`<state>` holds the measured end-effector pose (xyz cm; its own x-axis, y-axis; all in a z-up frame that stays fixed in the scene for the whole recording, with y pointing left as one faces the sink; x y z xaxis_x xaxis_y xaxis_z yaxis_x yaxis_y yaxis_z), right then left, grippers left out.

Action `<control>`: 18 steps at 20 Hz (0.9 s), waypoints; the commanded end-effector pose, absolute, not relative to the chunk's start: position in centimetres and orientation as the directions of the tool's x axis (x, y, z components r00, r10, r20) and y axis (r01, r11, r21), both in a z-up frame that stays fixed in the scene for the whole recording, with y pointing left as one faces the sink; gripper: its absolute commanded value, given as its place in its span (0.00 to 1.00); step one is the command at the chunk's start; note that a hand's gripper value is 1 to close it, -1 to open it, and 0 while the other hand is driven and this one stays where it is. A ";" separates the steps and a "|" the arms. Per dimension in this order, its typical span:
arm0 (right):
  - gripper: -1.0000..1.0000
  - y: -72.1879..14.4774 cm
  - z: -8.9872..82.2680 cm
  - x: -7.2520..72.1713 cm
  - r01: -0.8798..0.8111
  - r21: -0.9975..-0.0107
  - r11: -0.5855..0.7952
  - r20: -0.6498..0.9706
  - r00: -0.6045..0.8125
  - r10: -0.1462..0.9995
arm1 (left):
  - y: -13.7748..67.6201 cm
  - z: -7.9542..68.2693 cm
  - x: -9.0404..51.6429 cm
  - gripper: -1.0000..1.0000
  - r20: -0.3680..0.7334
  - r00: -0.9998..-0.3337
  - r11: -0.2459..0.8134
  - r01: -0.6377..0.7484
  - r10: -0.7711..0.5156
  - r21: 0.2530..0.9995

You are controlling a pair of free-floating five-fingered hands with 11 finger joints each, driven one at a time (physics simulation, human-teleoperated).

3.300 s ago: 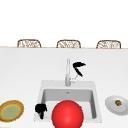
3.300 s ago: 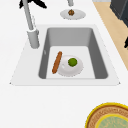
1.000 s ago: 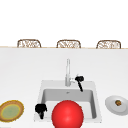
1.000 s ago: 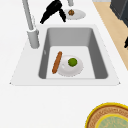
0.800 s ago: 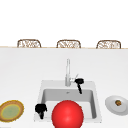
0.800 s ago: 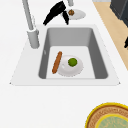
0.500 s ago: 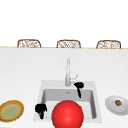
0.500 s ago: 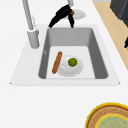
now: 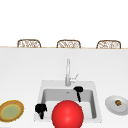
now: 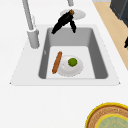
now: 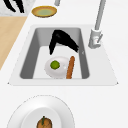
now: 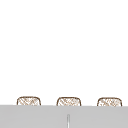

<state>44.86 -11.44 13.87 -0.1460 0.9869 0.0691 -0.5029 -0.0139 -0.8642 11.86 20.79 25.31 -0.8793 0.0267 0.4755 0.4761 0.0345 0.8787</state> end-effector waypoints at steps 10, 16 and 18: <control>0.00 -11.5 13.6 44.7 -0.507 -0.862 -0.017 0.070 -0.152 0.986 | 20.8 25.3 11.9 0.50 0.475 -0.879 0.035 0.476 0.027 0.879; 0.00 -11.5 12.5 44.8 -0.534 -0.846 -0.013 0.076 -0.144 0.987 | 20.8 25.3 11.9 0.50 0.475 -0.879 0.035 0.476 0.027 0.879; 0.00 -11.5 11.9 44.6 -0.543 -0.840 -0.012 0.078 -0.143 0.987 | 20.8 25.3 11.9 0.50 0.475 -0.879 0.035 0.476 0.027 0.879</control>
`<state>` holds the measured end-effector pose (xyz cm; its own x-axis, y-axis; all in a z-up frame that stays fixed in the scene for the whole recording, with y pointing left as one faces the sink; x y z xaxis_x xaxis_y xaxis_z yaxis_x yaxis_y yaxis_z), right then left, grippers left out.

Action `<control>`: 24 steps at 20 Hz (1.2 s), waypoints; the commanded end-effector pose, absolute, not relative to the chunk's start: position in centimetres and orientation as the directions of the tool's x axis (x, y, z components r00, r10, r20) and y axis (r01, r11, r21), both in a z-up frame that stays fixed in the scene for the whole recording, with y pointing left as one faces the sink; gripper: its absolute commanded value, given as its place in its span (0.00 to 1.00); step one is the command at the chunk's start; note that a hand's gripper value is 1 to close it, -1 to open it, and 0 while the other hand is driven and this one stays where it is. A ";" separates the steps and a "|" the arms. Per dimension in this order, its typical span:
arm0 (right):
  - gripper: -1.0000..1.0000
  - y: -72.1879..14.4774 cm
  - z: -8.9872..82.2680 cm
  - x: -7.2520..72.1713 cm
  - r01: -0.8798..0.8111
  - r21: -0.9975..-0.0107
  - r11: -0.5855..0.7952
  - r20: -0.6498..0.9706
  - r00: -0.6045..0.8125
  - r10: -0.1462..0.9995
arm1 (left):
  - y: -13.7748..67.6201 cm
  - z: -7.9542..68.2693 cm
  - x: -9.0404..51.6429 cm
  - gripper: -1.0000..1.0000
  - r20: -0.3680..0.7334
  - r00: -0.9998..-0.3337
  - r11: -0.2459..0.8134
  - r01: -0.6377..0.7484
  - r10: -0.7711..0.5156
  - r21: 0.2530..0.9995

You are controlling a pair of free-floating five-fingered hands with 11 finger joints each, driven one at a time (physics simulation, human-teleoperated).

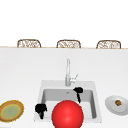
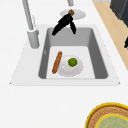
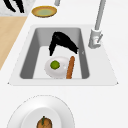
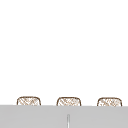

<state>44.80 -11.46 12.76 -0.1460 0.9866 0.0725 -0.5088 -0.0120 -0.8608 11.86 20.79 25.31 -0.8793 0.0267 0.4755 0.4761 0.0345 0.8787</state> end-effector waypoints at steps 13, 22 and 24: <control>0.00 -10.4 7.7 43.7 -0.596 -0.803 -0.023 0.078 -0.144 0.987 | 20.8 25.3 11.9 0.50 0.475 -0.879 0.035 0.476 0.027 0.879; 0.00 -9.2 2.8 45.4 -0.656 -0.755 0.020 0.101 -0.085 0.991 | 20.8 25.3 11.9 0.50 0.475 -0.879 0.035 0.476 0.027 0.879; 0.00 -9.0 1.1 46.0 -0.656 -0.754 0.030 0.103 -0.073 0.992 | 20.8 25.3 11.9 0.50 0.475 -0.879 0.035 0.476 0.027 0.879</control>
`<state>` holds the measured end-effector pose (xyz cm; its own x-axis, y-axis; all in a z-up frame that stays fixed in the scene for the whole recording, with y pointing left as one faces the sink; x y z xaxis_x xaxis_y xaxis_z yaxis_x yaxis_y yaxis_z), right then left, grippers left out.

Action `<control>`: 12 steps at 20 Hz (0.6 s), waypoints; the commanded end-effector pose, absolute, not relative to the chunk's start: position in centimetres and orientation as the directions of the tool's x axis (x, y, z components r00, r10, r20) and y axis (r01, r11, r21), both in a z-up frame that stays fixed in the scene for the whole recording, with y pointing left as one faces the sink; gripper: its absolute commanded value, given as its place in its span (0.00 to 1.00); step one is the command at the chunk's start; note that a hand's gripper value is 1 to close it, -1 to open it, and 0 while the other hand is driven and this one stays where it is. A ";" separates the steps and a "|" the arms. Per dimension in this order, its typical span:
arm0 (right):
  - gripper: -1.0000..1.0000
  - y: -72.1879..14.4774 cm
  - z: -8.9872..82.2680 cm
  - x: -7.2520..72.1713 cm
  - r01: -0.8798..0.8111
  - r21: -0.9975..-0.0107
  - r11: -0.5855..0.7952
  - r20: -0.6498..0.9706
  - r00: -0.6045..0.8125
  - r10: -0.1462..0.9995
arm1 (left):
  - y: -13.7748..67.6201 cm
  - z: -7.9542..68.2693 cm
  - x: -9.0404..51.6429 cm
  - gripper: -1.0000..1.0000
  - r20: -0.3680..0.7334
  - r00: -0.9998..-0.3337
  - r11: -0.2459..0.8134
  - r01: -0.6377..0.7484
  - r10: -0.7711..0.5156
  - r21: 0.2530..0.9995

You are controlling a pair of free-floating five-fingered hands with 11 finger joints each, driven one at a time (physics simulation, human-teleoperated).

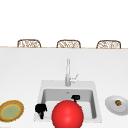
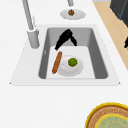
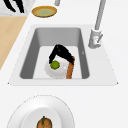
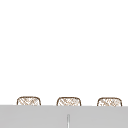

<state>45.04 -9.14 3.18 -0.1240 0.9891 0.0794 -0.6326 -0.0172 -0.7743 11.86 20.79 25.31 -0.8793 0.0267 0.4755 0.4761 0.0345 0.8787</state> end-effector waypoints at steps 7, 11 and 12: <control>0.00 -8.4 -3.4 48.8 -0.599 -0.801 0.005 0.069 -0.083 0.994 | 20.8 25.3 11.9 0.50 0.475 -0.879 0.035 0.476 0.027 0.879; 0.00 -8.3 -6.1 49.0 -0.583 -0.812 0.023 0.061 -0.046 0.997 | 20.8 25.3 11.9 0.50 0.475 -0.879 0.035 0.476 0.027 0.879; 0.00 -8.1 -6.3 49.4 -0.590 -0.807 0.025 0.060 -0.041 0.997 | 20.8 25.3 11.9 0.50 0.475 -0.879 0.035 0.476 0.027 0.879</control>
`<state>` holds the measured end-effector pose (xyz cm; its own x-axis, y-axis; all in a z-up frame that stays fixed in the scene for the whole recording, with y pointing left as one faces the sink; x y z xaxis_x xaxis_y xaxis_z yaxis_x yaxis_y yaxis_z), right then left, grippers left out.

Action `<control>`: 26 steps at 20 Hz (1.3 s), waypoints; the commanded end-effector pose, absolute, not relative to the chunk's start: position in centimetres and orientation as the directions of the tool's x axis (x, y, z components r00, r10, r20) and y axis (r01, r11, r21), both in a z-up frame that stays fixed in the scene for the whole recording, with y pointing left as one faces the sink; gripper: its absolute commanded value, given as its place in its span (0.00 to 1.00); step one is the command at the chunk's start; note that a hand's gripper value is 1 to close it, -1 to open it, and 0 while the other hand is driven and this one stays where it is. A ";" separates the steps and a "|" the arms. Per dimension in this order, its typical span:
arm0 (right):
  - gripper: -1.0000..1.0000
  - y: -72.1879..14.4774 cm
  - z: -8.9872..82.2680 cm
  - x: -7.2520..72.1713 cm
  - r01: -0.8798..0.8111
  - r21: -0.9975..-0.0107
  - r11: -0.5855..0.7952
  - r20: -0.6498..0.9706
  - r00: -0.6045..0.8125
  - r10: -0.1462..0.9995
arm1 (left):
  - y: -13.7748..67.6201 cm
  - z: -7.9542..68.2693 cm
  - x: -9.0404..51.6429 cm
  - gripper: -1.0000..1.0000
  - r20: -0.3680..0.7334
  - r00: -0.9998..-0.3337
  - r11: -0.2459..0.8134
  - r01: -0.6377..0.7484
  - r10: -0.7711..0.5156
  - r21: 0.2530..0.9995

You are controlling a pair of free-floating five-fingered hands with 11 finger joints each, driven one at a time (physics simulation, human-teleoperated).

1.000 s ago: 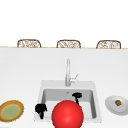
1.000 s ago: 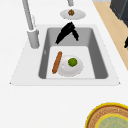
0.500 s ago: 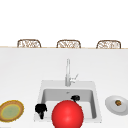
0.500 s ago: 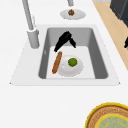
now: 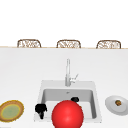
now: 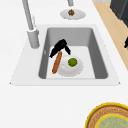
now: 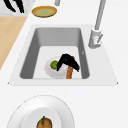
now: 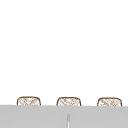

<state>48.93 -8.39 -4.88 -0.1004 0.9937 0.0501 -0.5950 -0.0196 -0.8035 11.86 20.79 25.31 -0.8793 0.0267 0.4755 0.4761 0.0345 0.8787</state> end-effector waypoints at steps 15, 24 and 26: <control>0.00 -7.7 -11.3 52.1 -0.632 -0.774 0.036 0.051 -0.005 0.999 | 20.8 25.3 11.9 0.50 0.475 -0.879 0.035 0.476 0.027 0.879; 0.00 -8.0 -10.8 52.2 -0.652 -0.758 0.028 0.059 -0.025 0.998 | 20.8 25.3 11.9 0.50 0.475 -0.879 0.035 0.476 0.027 0.879; 0.00 -7.9 -10.8 52.0 -0.651 -0.758 0.028 0.060 -0.027 0.998 | 20.8 25.3 11.9 0.50 0.475 -0.879 0.035 0.476 0.027 0.879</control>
